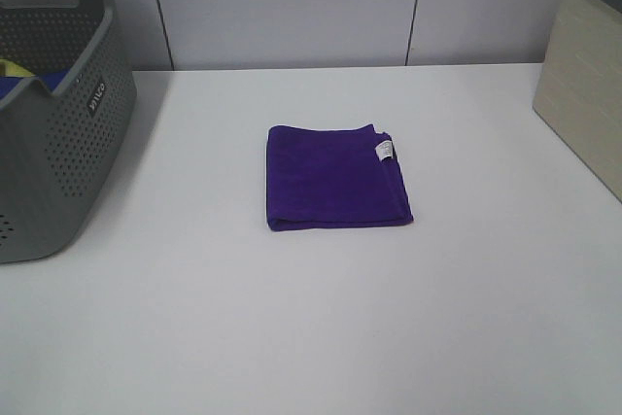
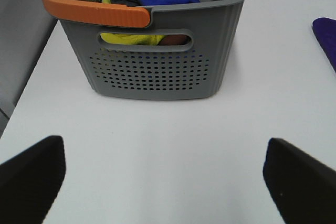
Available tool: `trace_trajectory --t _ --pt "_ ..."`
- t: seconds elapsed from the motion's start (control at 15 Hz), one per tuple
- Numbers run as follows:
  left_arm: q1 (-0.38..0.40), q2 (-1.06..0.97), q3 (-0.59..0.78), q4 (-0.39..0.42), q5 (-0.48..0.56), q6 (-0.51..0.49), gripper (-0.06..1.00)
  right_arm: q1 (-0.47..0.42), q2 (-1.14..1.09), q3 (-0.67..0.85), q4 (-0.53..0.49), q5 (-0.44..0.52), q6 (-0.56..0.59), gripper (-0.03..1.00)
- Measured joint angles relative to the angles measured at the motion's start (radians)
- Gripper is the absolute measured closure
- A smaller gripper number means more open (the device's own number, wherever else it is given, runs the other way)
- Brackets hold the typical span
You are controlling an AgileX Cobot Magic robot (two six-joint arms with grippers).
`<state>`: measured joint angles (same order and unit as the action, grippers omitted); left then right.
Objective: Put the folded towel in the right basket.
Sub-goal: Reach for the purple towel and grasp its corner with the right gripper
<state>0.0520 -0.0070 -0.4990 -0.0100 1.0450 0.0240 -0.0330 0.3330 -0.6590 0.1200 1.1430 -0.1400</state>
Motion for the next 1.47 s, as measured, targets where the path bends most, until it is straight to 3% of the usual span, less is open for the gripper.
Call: trace_trajectory --t 0.07,0.33,0.4,0.53,0.67,0.8,1.0,1.27,1.47 --pt "0.000 0.000 0.000 0.000 0.000 0.000 -0.05 0.000 0.070 -0.043 0.000 0.015 0.000 0.00" --pt "0.000 0.000 0.000 0.000 0.000 0.000 -0.05 0.000 0.645 -0.465 0.003 0.068 -0.001 0.00" --pt "0.000 0.000 0.000 0.000 0.000 0.000 -0.05 0.000 0.835 -0.585 0.058 0.066 -0.001 0.00" --pt "0.000 0.000 0.000 0.000 0.000 0.000 -0.05 0.000 0.968 -0.614 0.145 0.050 -0.007 0.00" --pt "0.000 0.000 0.000 0.000 0.000 0.000 -0.05 0.020 1.127 -0.618 0.303 -0.036 -0.062 0.00" --pt "0.000 0.000 0.000 0.000 0.000 0.000 -0.05 0.099 1.312 -0.626 0.399 -0.153 -0.115 0.00" --pt "0.000 0.000 0.000 0.000 0.000 0.000 -0.05 0.165 1.557 -0.713 0.501 -0.214 -0.169 0.01" --pt "0.000 0.000 0.000 0.000 0.000 0.000 -0.05 0.165 1.776 -0.849 0.530 -0.264 -0.209 0.01" --pt "0.000 0.000 0.000 0.000 0.000 0.000 -0.05 0.165 1.893 -0.911 0.484 -0.278 -0.205 0.01"
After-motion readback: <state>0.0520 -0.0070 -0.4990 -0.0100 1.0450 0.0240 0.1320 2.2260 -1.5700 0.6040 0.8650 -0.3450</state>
